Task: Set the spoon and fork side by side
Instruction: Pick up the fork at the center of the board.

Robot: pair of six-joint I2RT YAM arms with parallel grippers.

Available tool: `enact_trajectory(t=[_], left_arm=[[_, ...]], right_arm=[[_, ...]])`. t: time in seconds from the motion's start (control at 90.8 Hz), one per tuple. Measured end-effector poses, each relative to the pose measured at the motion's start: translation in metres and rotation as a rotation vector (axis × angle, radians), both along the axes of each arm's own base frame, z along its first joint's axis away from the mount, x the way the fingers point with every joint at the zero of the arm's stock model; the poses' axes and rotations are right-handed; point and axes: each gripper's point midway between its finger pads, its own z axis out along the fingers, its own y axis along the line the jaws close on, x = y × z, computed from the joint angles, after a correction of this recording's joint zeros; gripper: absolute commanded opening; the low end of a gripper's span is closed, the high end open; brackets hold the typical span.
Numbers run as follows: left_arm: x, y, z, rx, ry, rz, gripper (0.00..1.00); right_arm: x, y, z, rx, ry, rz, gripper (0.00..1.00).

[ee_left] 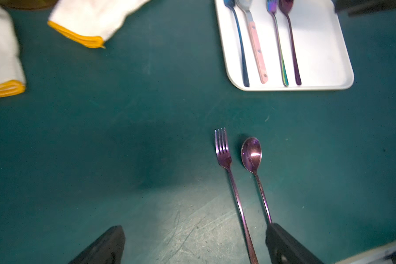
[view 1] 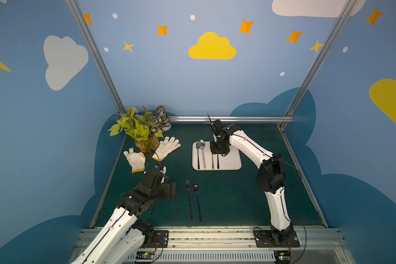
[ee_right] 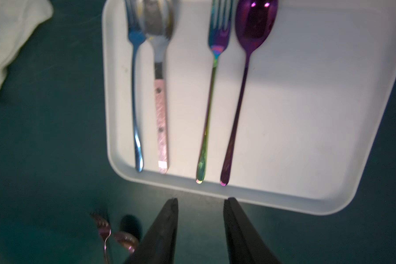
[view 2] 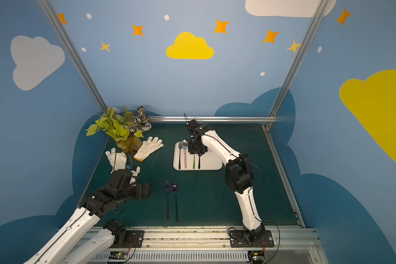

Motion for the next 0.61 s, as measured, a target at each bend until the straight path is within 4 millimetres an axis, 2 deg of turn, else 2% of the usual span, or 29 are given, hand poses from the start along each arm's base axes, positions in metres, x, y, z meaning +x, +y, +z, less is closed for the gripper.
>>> enact_trajectory(t=[0.066,0.132,0.264,0.33,0.463,0.606], left_arm=[[-0.003,0.013,0.012,0.002,-0.046,0.064,1.0],[-0.007,0.025,0.025,0.003,-0.102,0.116,1.0],[-0.018,0.046,0.047,-0.008,-0.214,0.198,1.0],[-0.025,0.055,0.054,-0.014,-0.259,0.232,1.0],[-0.034,0.07,0.062,-0.026,-0.324,0.29,1.0],[-0.038,0.076,0.065,-0.032,-0.349,0.314,1.0]], right_arm=[[-0.038,0.019,0.011,0.012,-0.01,0.059,0.38],[-0.076,0.039,0.012,0.017,-0.004,0.12,0.38],[-0.147,0.076,-0.009,-0.017,0.035,0.24,0.39],[-0.175,0.09,-0.019,-0.034,0.049,0.284,0.39],[-0.212,0.11,-0.04,-0.056,0.072,0.334,0.39],[-0.219,0.122,-0.066,-0.082,0.098,0.325,0.38]])
